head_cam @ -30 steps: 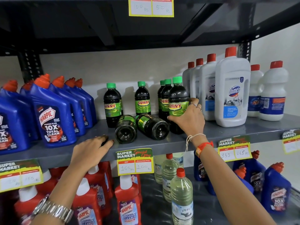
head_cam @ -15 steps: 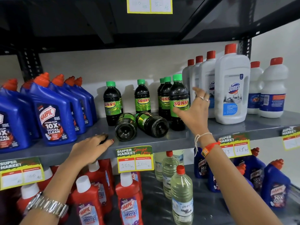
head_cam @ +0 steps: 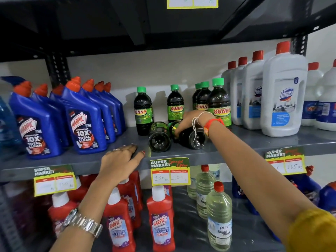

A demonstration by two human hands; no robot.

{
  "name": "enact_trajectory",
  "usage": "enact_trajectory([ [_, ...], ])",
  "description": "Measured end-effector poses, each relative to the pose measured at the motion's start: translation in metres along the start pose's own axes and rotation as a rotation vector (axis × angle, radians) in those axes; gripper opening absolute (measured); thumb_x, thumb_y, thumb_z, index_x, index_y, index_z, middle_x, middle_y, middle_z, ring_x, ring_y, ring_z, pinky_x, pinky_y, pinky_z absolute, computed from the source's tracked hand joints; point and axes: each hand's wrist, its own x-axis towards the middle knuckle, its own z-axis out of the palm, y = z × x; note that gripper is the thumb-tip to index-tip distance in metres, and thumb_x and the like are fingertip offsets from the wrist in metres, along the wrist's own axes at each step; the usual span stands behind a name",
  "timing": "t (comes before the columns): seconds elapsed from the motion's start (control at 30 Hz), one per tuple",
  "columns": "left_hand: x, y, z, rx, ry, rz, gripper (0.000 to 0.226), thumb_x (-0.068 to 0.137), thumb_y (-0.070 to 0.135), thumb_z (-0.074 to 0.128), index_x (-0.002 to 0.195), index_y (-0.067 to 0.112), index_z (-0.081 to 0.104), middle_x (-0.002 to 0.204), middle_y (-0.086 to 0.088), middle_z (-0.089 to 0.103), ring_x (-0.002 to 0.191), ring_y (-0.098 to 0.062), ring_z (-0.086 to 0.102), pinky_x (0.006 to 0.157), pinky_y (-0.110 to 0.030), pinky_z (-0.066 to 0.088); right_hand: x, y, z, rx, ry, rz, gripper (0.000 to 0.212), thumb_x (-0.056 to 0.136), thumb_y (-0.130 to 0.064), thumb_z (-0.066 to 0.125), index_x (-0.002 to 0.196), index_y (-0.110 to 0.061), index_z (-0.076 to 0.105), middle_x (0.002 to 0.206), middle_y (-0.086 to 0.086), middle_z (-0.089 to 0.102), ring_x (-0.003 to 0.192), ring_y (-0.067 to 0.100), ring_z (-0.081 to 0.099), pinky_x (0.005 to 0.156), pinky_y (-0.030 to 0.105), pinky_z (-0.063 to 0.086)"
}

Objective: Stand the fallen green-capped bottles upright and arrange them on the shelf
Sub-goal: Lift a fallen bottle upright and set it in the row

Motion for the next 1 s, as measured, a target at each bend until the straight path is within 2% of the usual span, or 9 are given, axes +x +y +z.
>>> enact_trajectory([
  [0.13, 0.000, -0.003, 0.003, 0.005, 0.022, 0.019, 0.055, 0.086, 0.057, 0.024, 0.121, 0.027, 0.054, 0.129, 0.002, 0.059, 0.111, -0.021, 0.056, 0.078, -0.034, 0.041, 0.008, 0.000, 0.006, 0.069, 0.039, 0.033, 0.068, 0.050, -0.051, 0.075, 0.108, -0.016, 0.062, 0.110, 0.004, 0.067, 0.099, 0.024, 0.062, 0.091, 0.035, 0.050],
  [0.23, -0.002, -0.002, 0.004, -0.006, 0.054, 0.039, 0.055, 0.086, 0.056, 0.024, 0.117, 0.025, 0.057, 0.125, 0.002, 0.062, 0.106, -0.021, 0.059, 0.077, -0.034, 0.042, 0.008, 0.002, 0.014, 0.039, 0.185, 0.128, 0.077, 0.047, -0.058, 0.073, 0.109, -0.016, 0.056, 0.098, 0.000, 0.062, 0.092, 0.023, 0.058, 0.081, 0.029, 0.045],
  [0.3, -0.002, -0.002, 0.004, -0.006, 0.062, 0.040, 0.056, 0.086, 0.055, 0.023, 0.118, 0.025, 0.057, 0.123, 0.002, 0.063, 0.103, -0.020, 0.060, 0.076, -0.034, 0.043, 0.005, 0.004, 0.017, 0.008, 0.287, 0.180, 0.079, 0.048, -0.063, 0.072, 0.108, -0.016, 0.051, 0.092, 0.003, 0.056, 0.097, 0.028, 0.057, 0.076, 0.031, 0.041],
  [0.43, -0.002, -0.002, 0.005, 0.007, 0.074, 0.034, 0.057, 0.085, 0.056, 0.021, 0.116, 0.025, 0.057, 0.120, 0.002, 0.064, 0.101, -0.019, 0.060, 0.073, -0.033, 0.042, -0.002, 0.008, 0.014, 0.163, 0.527, 0.160, 0.077, 0.046, -0.069, 0.072, 0.095, -0.013, 0.052, 0.092, 0.009, 0.062, 0.098, 0.033, 0.062, 0.071, 0.033, 0.043],
  [0.53, -0.002, -0.002, 0.006, 0.016, 0.083, 0.040, 0.058, 0.085, 0.056, 0.021, 0.118, 0.026, 0.057, 0.122, 0.003, 0.063, 0.102, -0.018, 0.060, 0.071, -0.031, 0.041, -0.007, 0.007, 0.011, 0.359, 0.688, 0.126, 0.090, 0.044, -0.059, 0.078, 0.116, -0.013, 0.048, 0.110, 0.012, 0.064, 0.105, 0.035, 0.060, 0.083, 0.037, 0.048],
  [0.7, -0.001, -0.004, 0.007, 0.029, 0.088, 0.033, 0.058, 0.084, 0.058, 0.021, 0.117, 0.027, 0.057, 0.119, 0.002, 0.065, 0.101, -0.019, 0.061, 0.069, -0.030, 0.041, -0.013, -0.002, 0.016, 0.612, 0.892, 0.011, 0.094, 0.045, -0.039, 0.083, 0.121, -0.012, 0.036, 0.093, 0.002, 0.059, 0.096, 0.031, 0.063, 0.079, 0.032, 0.043],
  [0.77, -0.001, -0.005, 0.008, 0.030, 0.090, 0.030, 0.056, 0.084, 0.058, 0.023, 0.115, 0.027, 0.057, 0.116, 0.001, 0.065, 0.098, -0.019, 0.061, 0.067, -0.030, 0.040, -0.015, -0.002, 0.023, 0.684, 0.921, 0.002, 0.095, 0.044, -0.039, 0.082, 0.120, -0.011, 0.033, 0.093, 0.001, 0.061, 0.092, 0.029, 0.062, 0.079, 0.032, 0.043],
  [0.87, -0.001, -0.005, 0.008, 0.032, 0.102, 0.031, 0.055, 0.085, 0.057, 0.024, 0.114, 0.026, 0.058, 0.114, 0.000, 0.066, 0.097, -0.019, 0.062, 0.067, -0.029, 0.041, -0.017, 0.000, 0.039, 0.737, 0.874, -0.036, 0.089, 0.044, -0.038, 0.083, 0.114, -0.018, 0.031, 0.082, -0.011, 0.054, 0.082, 0.020, 0.056, 0.079, 0.027, 0.040],
  [1.0, -0.001, -0.004, 0.007, 0.007, 0.107, 0.034, 0.056, 0.085, 0.057, 0.023, 0.114, 0.025, 0.058, 0.117, 0.000, 0.065, 0.101, -0.019, 0.061, 0.072, -0.031, 0.043, -0.019, 0.001, 0.052, 0.826, 0.855, -0.117, 0.082, 0.049, -0.029, 0.082, 0.109, -0.027, 0.026, 0.084, -0.019, 0.052, 0.084, 0.013, 0.057, 0.079, 0.027, 0.044],
])
